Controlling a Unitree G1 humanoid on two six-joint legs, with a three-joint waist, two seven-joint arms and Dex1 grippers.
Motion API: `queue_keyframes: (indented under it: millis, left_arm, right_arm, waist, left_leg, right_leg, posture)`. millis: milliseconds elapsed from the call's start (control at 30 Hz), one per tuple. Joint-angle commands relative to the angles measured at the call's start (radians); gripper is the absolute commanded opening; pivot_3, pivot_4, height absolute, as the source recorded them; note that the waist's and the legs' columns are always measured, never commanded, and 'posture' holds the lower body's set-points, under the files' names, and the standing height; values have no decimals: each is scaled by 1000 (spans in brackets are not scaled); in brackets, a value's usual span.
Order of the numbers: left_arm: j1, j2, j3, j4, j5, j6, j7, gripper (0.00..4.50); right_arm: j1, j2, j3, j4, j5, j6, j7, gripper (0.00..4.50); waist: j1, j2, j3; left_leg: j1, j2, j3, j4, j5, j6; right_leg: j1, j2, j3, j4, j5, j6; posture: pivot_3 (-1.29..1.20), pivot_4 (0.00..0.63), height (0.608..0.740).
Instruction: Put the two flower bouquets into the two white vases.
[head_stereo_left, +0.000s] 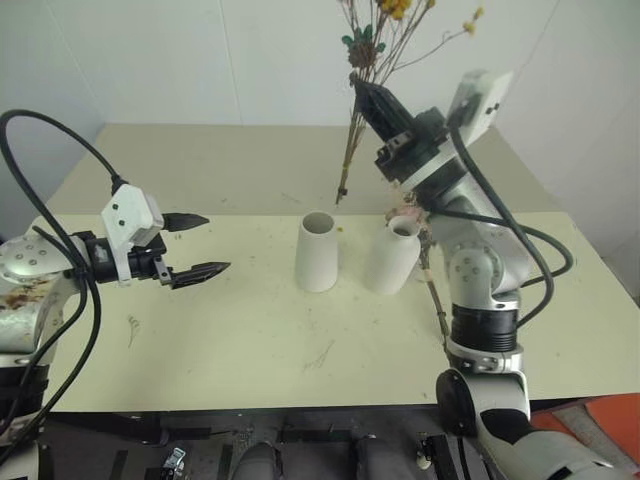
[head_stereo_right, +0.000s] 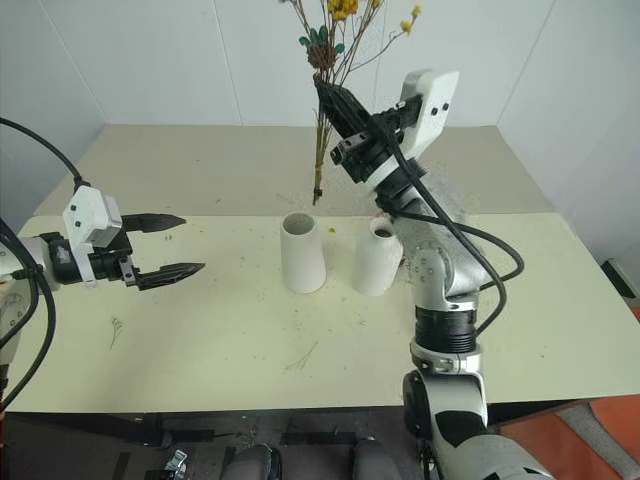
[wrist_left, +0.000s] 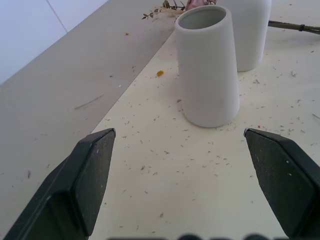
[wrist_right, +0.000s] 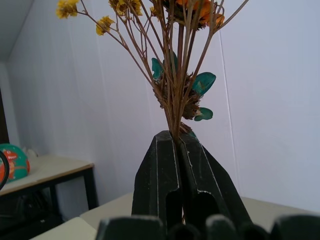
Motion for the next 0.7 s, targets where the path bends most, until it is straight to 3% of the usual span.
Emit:
queue_keyframes:
  millis: [33,700]
  left_arm:
    - [-7,4,16,-26,-14,4,8,4500]
    - [2,3,13,-37,-3,-1,32,4500]
  right_arm:
    - [-40,37,12,15,14,-58,-12,32]
    - [134,95,118,146,-100,-365,98,32]
  waist:
    - [-1,0,0]
    - [-1,0,0]
  left_leg:
    - [0,0,0,0,0,0]
    - [0,0,0,-1,0,0]
  right_leg:
    - [0,0,0,0,0,0]
    - [0,0,0,0,0,0]
  posture:
    - [0,150,740]
    - [0,150,740]
